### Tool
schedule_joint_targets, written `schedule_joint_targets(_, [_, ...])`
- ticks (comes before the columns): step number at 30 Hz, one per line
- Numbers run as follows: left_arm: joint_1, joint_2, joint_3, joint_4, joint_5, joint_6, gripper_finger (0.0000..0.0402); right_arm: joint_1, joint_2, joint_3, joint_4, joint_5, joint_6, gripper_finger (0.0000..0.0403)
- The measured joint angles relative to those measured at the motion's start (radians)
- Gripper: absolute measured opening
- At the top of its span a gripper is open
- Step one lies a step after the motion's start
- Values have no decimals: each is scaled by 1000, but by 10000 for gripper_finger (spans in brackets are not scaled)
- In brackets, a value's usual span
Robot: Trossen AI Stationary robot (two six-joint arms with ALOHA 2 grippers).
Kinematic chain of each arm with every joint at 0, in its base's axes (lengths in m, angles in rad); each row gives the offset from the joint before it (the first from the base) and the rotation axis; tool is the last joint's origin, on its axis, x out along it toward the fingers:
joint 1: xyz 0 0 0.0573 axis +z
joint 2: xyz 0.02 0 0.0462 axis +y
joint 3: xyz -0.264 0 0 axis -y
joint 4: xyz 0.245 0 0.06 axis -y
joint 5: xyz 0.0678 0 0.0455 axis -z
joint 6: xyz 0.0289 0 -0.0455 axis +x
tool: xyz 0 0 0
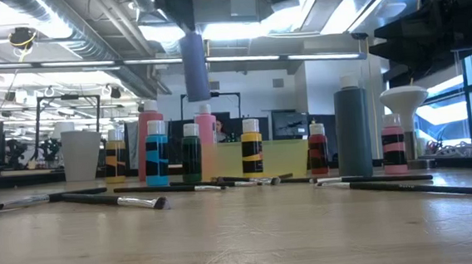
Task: Pick & Place Paint Supplies
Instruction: Put the large purple paint bottle into the yellow bin
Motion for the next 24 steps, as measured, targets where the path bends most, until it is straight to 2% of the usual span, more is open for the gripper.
schedule_joint_targets(5, [-5,87,86,-67,37,12,118,0,0,0,-31,0,0,215])
schedule_joint_targets(9, [1,111,83,-63,84,29,118,0,0,0,-33,0,0,215])
schedule_joint_targets(24, [54,201,82,-49,98,47,118,0,0,0,-33,0,0,216])
